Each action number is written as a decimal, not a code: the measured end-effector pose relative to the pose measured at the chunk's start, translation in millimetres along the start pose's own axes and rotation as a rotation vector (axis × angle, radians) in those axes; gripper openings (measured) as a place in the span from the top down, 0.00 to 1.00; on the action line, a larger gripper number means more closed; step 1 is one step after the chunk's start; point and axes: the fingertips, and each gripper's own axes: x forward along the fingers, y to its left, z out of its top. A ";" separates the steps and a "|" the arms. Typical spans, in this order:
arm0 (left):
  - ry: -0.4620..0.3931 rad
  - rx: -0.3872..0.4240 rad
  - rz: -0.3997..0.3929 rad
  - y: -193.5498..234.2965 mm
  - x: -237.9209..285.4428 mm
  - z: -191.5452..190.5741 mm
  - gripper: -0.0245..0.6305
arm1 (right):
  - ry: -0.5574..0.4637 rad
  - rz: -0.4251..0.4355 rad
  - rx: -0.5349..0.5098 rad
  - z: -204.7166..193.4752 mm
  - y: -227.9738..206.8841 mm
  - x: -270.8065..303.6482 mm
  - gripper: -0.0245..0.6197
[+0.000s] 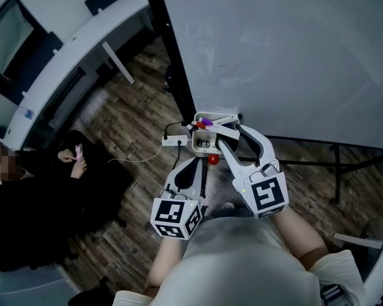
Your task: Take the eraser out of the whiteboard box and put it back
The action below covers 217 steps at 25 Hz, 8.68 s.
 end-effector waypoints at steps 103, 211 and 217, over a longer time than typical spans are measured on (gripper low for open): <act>-0.044 0.039 -0.129 -43.9 -123.9 -6.4 0.96 | -0.014 -0.168 0.045 42.6 104.2 -125.8 0.66; -0.011 -0.009 -0.028 13.0 23.0 20.5 0.96 | 0.153 -0.002 0.102 -51.5 6.8 8.3 0.65; -0.008 -0.011 -0.031 12.9 17.9 18.3 0.96 | 0.153 -0.017 0.102 -51.1 8.2 7.2 0.63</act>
